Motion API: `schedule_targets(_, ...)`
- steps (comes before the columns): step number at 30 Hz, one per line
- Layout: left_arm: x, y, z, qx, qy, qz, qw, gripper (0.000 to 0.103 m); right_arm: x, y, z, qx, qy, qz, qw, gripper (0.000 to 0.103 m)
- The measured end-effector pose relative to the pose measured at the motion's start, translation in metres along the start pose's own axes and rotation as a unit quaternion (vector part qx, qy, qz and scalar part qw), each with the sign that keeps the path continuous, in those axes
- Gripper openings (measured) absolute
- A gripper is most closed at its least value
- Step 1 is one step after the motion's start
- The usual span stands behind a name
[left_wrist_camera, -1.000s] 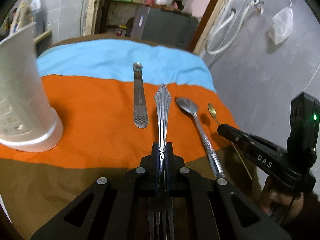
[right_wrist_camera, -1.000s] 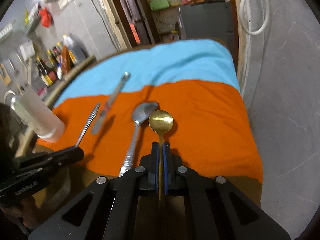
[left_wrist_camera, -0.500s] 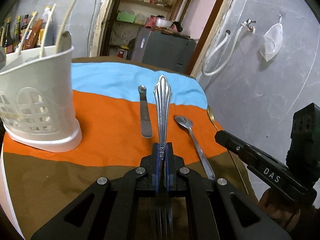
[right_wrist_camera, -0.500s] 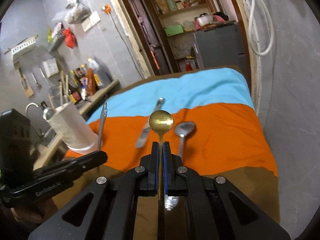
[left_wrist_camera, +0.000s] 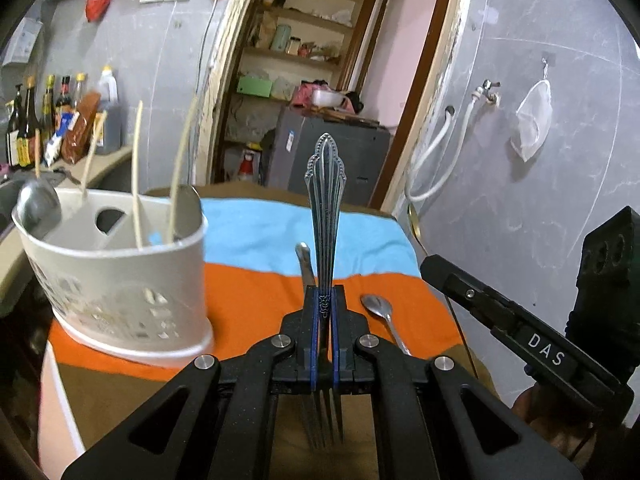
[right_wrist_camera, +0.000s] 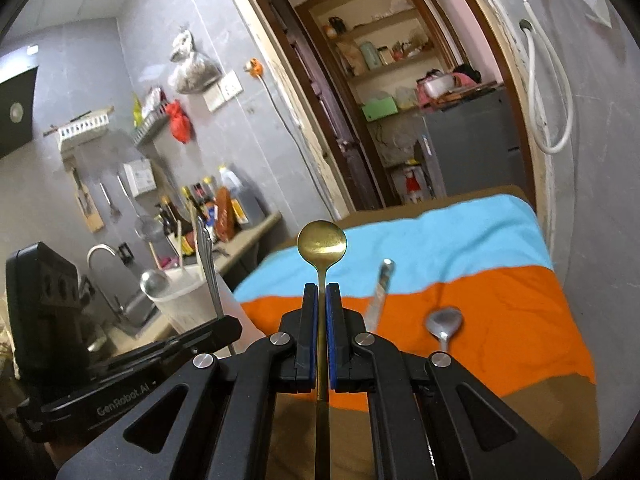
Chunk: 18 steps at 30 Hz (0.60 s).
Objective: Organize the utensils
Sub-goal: 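Lift the fork with the left tool while the right tool carries the gold spoon to the caddy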
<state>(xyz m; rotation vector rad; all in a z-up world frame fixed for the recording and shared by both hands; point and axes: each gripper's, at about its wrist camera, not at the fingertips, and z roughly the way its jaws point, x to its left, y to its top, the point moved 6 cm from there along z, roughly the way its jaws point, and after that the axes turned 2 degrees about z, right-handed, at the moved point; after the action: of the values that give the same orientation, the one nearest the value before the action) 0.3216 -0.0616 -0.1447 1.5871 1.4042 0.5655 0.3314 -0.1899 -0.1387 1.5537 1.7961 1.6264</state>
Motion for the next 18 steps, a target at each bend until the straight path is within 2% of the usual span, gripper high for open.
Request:
schedule_targets(10,0.03,0.033,-0.045,-0.041,0.014,0.003,0.999,0.003,0.047,0.032,0.011,-0.041,0.039,-0.01,0.998,0.002)
schedule_targets(18,0.081,0.083,-0.09,-0.085,0.035,-0.015,0.9956,0.003,0.1,0.074,0.034,-0.084,0.088,-0.019,0.992,0.002)
